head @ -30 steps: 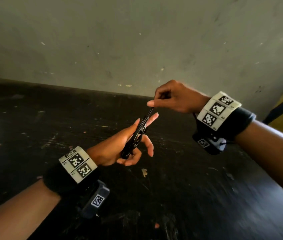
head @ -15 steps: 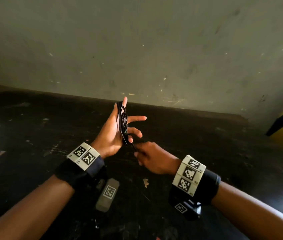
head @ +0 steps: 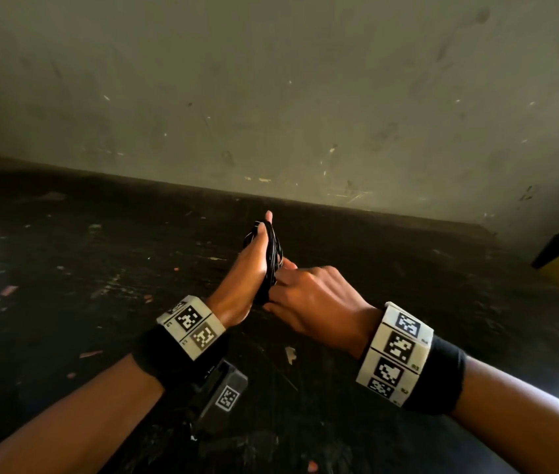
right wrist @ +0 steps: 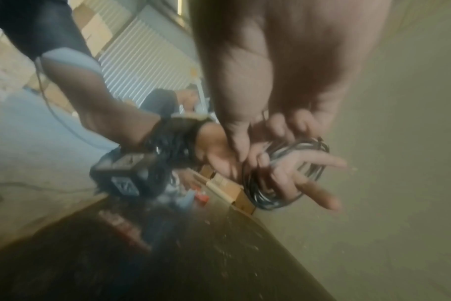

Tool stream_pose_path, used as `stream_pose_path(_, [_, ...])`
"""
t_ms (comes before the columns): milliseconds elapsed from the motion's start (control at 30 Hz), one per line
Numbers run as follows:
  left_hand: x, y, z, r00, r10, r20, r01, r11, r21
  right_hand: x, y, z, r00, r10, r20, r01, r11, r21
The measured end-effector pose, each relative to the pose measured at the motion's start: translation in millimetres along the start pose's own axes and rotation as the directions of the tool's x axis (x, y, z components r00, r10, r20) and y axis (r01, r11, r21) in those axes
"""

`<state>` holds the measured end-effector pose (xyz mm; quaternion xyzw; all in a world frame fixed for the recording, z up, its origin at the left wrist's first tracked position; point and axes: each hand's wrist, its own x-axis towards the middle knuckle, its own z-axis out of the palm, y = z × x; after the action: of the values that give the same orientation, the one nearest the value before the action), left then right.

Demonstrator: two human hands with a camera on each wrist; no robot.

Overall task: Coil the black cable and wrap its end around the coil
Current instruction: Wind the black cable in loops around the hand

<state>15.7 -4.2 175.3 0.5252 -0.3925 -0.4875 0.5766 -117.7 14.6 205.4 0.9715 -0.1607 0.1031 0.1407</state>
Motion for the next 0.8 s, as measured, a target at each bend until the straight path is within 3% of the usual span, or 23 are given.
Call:
stream_pose_path(67, [-0.7,-1.9,4.4,0.996,-0.052,-0.066,0.053,0.999,0.004,-3.8,4.0,6.3,0.998,-0.001,-0.058,0.003,0.999,0.048])
stream_pose_path(167, [-2.2,-7.4,9.9,0.994,-0.085,-0.063,0.090,0.993,0.079,-5.9,12.9,9.3,0.996,0.000,-0.094,0.010,0.994,0.109])
stream_pose_path(267, [-12.5,-15.6,0.6,0.987,-0.157,-0.023,0.158,0.986,0.061,-7.2,19.0,15.6,0.993,-0.046,-0.112,0.050,0.998,0.034])
stream_pose_path(333, [-14.2,-19.4,-1.5,0.977,-0.198,0.076,0.200,0.980,-0.009,-7.4,20.7,20.7,0.992,-0.073,-0.106,0.075,0.997,0.021])
stream_pose_path(400, [-18.8,-19.9,-9.7,0.949,-0.268,0.164,0.286,0.953,-0.098,-7.6,22.6,23.1,0.992,-0.090,-0.093,0.093,0.995,0.027])
stream_pose_path(633, [-18.3,-31.2,-26.4,0.813,-0.364,0.455,0.448,0.889,-0.090,-4.5,25.0,26.5,0.978,-0.201,0.057,0.196,0.977,0.081])
stream_pose_path(733, [-15.3,-33.9,-30.1,0.768,-0.395,0.505,0.498,0.863,-0.083,-3.9,21.9,29.8,0.971,-0.219,0.093,0.201,0.965,0.170])
stream_pose_path(800, [-13.4,-35.4,-32.2,0.763,-0.411,0.499,0.502,0.863,-0.057,-3.1,20.4,33.5,0.971,-0.217,0.097,0.193,0.958,0.213])
